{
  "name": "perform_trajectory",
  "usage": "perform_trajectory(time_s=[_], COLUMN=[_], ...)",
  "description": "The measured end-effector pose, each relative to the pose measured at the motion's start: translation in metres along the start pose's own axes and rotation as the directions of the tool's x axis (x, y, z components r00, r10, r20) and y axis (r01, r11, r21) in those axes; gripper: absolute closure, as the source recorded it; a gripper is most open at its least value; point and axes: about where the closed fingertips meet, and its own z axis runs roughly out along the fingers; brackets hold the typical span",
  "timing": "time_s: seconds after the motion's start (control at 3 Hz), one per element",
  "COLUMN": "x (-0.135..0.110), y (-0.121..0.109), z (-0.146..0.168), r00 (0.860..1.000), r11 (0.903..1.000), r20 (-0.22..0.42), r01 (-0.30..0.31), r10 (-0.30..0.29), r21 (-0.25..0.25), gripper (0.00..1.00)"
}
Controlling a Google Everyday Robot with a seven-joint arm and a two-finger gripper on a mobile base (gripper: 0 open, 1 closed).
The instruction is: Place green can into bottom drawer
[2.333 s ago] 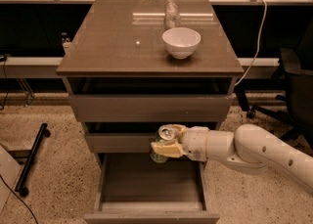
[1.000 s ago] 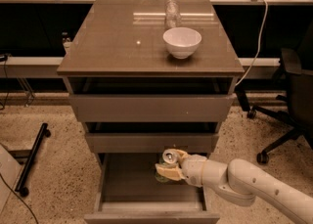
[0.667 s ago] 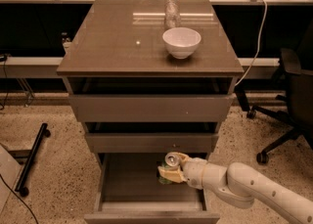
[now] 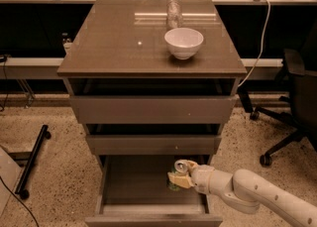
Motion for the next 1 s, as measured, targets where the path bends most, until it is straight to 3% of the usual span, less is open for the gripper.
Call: perform_trajectory(time_s=[0.67,1.0], x=[0.012,0.033], y=[-0.002,-0.014], z=[0.018,0.040], r00=[0.999,0.998], r11=[0.9996,0.9976], r20=[0.020,0.010], r01=[0.025,0.059], r10=[-0.026,-0.059], r21=[0.012,0.037], gripper=[1.00,1.00])
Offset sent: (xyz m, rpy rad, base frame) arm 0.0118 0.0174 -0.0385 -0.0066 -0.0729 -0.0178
